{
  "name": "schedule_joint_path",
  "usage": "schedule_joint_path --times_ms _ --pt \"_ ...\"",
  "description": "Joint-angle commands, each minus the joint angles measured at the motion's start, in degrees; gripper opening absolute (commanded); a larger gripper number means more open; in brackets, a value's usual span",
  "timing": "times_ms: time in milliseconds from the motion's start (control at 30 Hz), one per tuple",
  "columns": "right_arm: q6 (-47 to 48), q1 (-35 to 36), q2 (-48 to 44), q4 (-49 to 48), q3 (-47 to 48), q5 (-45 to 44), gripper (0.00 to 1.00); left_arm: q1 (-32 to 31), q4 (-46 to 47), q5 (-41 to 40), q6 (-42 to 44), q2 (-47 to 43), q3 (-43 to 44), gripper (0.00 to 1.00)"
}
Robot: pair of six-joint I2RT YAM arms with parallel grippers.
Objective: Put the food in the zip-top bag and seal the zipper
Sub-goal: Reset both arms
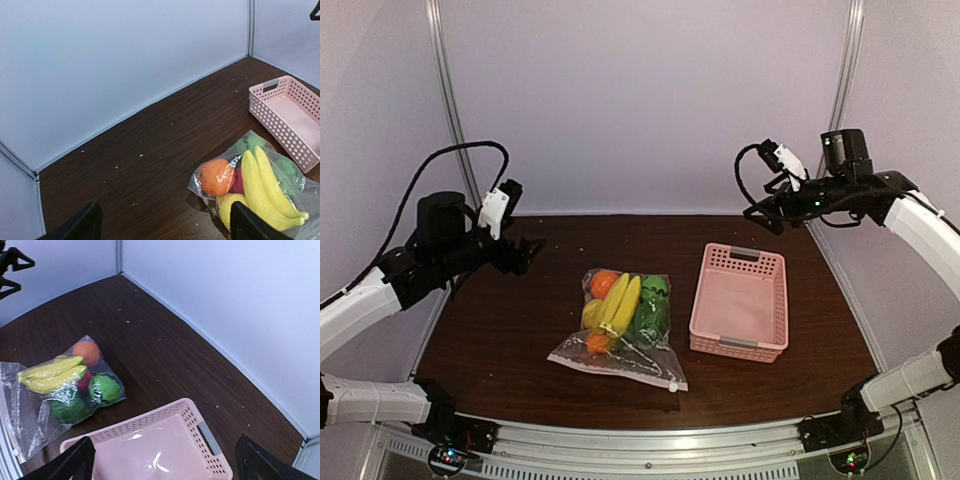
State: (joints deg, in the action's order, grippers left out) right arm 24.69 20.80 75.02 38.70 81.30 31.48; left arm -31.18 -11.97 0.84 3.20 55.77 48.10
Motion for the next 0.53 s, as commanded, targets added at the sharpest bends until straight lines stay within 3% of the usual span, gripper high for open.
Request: schedule_joint_path --times_ms 0,100,500 --pt "-14.9 -4.9 -5.1 -12.6 -6.0 -12.0 1.0 0.1 -1.0 -15.2 -5.6 -1.9 3.9 0.98" --pt "-17.9 -5.7 -8.5 -15.6 -9.7 -20.3 1.0 0.1 -1.9 -16.2 -5.2 -3.2 4.6 0.98" --pt "-22.0 -8.2 -18.1 -19.5 -16.7 -25.2 0.99 0.1 -3.6 -14.2 -5.0 -6.6 2.4 0.98"
